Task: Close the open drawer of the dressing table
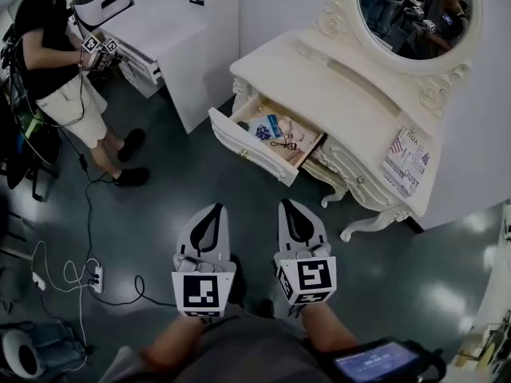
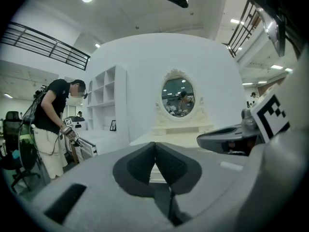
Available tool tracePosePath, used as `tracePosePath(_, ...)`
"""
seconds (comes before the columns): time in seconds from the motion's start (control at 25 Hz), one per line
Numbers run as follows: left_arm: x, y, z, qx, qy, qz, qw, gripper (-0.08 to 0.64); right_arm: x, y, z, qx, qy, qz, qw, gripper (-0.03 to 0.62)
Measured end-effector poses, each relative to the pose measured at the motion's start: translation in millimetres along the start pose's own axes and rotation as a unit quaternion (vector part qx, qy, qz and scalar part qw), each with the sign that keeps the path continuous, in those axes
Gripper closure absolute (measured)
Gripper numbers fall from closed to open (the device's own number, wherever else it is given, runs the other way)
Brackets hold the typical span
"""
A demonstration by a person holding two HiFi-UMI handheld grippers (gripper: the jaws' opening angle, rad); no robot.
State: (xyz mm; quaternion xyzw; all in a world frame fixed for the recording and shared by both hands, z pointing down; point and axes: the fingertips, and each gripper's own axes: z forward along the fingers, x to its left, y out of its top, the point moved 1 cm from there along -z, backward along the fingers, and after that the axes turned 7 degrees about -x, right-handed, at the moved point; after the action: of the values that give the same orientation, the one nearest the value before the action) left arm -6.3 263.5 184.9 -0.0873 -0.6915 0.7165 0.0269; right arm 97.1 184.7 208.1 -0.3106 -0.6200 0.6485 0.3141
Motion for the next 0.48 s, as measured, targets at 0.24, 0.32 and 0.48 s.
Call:
tracePosePath(0.24, 35, 11, 44, -0.014, -0.024, -0.003, 0.9996, 0.545, -6, 16, 50, -0.009, -0.028, -0.008, 1.0, 0.577)
tracePosePath(0.32, 46, 16, 57, -0.03, -0.035, 0.006, 0.9989, 0.545, -8, 22, 62, -0.015, -0.036, -0.013, 0.999, 0.577)
tracePosePath(0.48, 57, 25, 76, -0.043, -0.054, 0.01, 0.9976, 0.545, -13, 35, 78, -0.027, -0.055, -0.02, 0.998, 0.577)
